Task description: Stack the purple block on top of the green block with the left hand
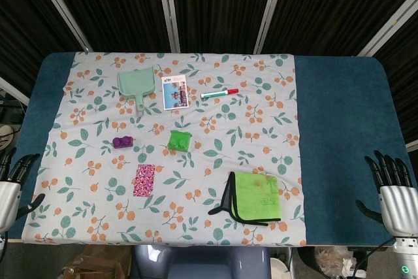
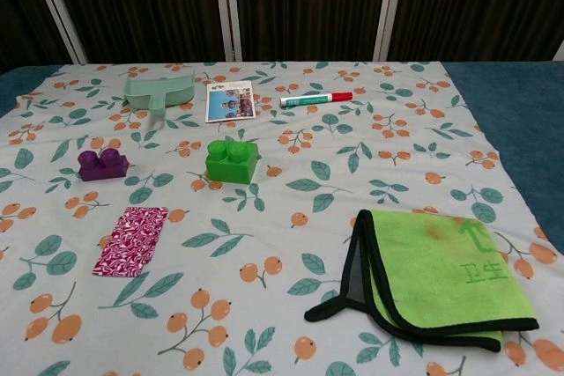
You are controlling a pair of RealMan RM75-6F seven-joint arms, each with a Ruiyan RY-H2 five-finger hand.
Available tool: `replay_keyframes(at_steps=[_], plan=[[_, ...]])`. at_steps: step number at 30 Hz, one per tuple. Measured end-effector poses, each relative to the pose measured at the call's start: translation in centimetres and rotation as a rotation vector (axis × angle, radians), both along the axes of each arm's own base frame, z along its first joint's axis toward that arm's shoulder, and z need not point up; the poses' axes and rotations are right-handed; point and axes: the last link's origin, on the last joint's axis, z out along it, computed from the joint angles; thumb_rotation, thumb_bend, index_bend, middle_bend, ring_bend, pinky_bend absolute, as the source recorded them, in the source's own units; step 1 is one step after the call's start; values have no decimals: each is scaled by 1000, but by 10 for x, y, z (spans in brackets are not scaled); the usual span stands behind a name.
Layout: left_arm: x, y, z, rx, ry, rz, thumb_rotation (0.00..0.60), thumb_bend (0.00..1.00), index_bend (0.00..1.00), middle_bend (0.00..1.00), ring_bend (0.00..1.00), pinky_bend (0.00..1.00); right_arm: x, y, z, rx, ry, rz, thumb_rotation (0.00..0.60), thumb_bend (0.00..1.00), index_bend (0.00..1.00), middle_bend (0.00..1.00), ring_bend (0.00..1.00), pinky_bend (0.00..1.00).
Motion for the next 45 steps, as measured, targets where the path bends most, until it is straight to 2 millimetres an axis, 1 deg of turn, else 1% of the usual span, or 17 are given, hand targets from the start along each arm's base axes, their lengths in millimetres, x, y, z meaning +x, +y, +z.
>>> replay_keyframes(at_steps=[5, 8, 11, 15, 20, 24, 27, 31, 36, 40, 45], plan=[[-2, 14, -5, 26, -15, 40, 600, 245, 203, 251, 28, 0, 0, 2, 4, -12, -10, 2, 600, 168, 101, 46, 7, 36], [-2, 33, -10, 21, -24, 82, 600, 245, 228, 285, 54, 0, 0, 3, 5, -11, -15, 4, 600, 168, 101, 46, 7, 36], [5, 58, -15, 3, -29, 108, 600, 244, 233, 281, 56, 0, 0, 3, 4, -9, -14, 6, 600, 168, 101, 46, 7, 36], [20, 93, -21, -12, -16, 143, 600, 244, 246, 256, 56, 0, 1, 3, 3, -2, -12, 8, 600, 168, 101, 46, 7, 36], [39, 127, -37, -51, 28, 188, 600, 244, 250, 256, 56, 0, 1, 3, 1, 6, -9, 6, 600, 168, 101, 46, 7, 36], [61, 152, -59, -85, 42, 219, 600, 244, 237, 259, 56, 0, 1, 2, 1, 8, -8, 5, 600, 167, 101, 46, 7, 36], [76, 165, -78, -103, 53, 228, 600, 244, 231, 259, 56, 0, 0, 2, 0, 10, -7, 3, 600, 167, 101, 46, 7, 36], [89, 177, -99, -123, 84, 238, 600, 244, 231, 260, 56, 0, 0, 2, 0, 11, -7, 1, 600, 168, 101, 46, 8, 36], [96, 183, -119, -137, 102, 240, 600, 244, 239, 269, 57, 0, -2, 1, 0, 12, -5, -6, 600, 167, 101, 46, 7, 36], [94, 185, -127, -134, 114, 243, 600, 244, 239, 277, 66, 0, -3, 0, 0, 12, -5, -14, 600, 168, 101, 46, 7, 36], [86, 187, -134, -126, 115, 259, 600, 244, 239, 279, 70, 0, -5, -1, -2, 18, -2, -23, 600, 167, 101, 46, 7, 36]])
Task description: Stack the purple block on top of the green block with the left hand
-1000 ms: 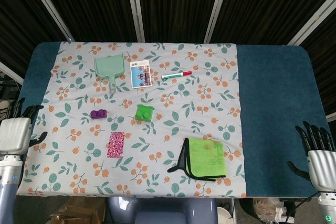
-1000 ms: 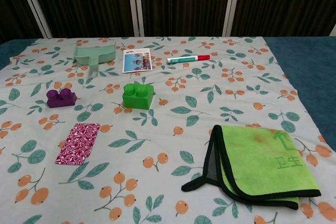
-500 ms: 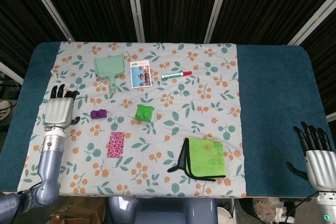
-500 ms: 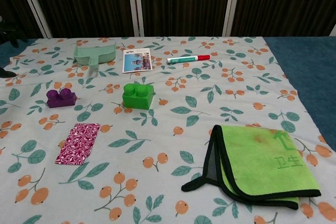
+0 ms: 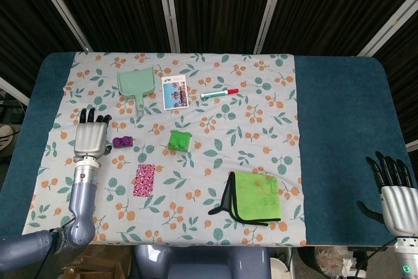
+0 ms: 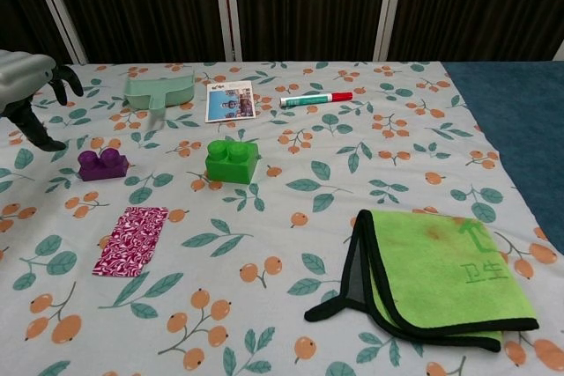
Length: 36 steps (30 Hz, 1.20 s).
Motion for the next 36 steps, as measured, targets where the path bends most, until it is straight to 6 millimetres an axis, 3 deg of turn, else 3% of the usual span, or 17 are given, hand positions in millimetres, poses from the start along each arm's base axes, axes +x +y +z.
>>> replay_keyframes(at_steps=[15, 36], plan=[[-19, 4, -25, -26, 22, 5, 600, 244, 241, 284, 72, 0, 1, -6, -8, 23, 14, -4, 600, 168, 101, 46, 7, 36], [-18, 1, -56, -60, 32, -23, 600, 245, 290, 303, 79, 0, 3, -9, -11, 29, 13, 3, 600, 167, 101, 46, 7, 36]])
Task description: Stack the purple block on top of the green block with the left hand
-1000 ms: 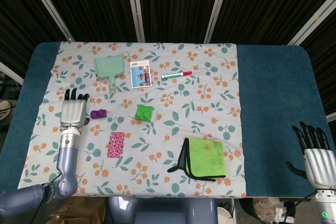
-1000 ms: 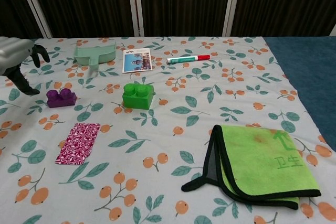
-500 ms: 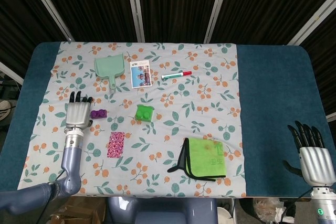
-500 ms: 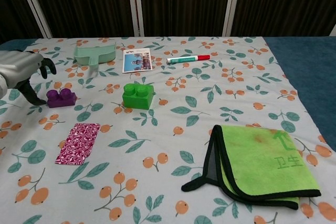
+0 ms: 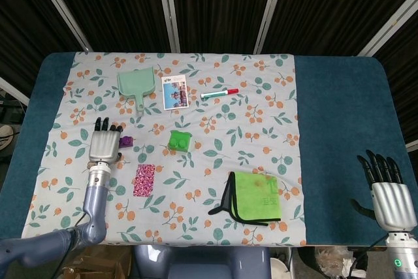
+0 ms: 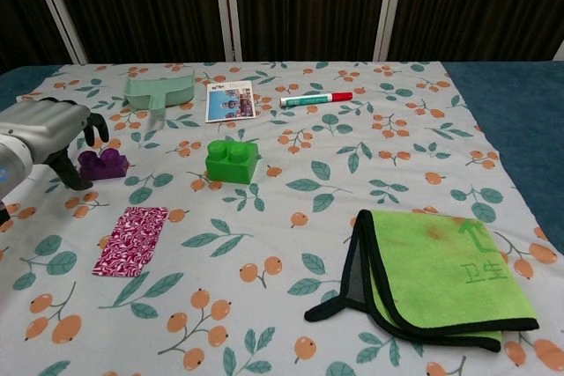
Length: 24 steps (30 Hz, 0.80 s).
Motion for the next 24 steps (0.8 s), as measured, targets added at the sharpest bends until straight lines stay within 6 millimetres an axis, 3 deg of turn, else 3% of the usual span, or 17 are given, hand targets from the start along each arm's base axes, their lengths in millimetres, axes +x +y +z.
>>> replay_keyframes(at_steps=[12, 24], plan=[[-6, -1, -8, -5, 4, 8, 600, 247, 298, 315, 91, 0, 0, 0, -1, 6, 3, 3, 600, 168, 101, 46, 7, 36], [3, 0, -15, 13, -6, -15, 600, 268, 335, 348, 109, 0, 0, -1, -3, 11, 6, 3, 600, 167, 101, 46, 7, 36]])
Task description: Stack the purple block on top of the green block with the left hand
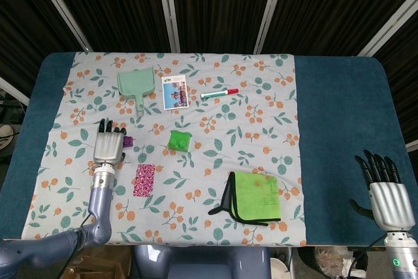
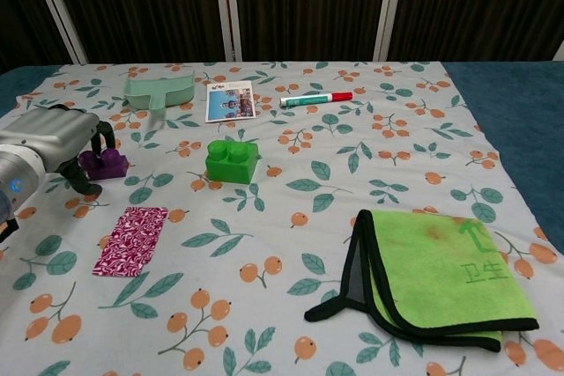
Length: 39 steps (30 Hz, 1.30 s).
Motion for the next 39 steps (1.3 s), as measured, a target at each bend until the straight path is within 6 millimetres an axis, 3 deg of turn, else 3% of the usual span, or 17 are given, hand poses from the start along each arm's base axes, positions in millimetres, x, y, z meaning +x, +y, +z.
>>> replay_keyframes(at_steps=[19, 39], plan=[[3, 1, -13, 4, -5, -5, 600, 287, 382, 395, 134, 0, -1, -2, -3, 11, 5, -7, 600, 167, 101, 46, 7, 36], [8, -2, -13, 5, 24, -8, 600, 290, 407, 401, 134, 0, -1, -1, -1, 4, -3, -14, 600, 168, 101, 46, 7, 36]])
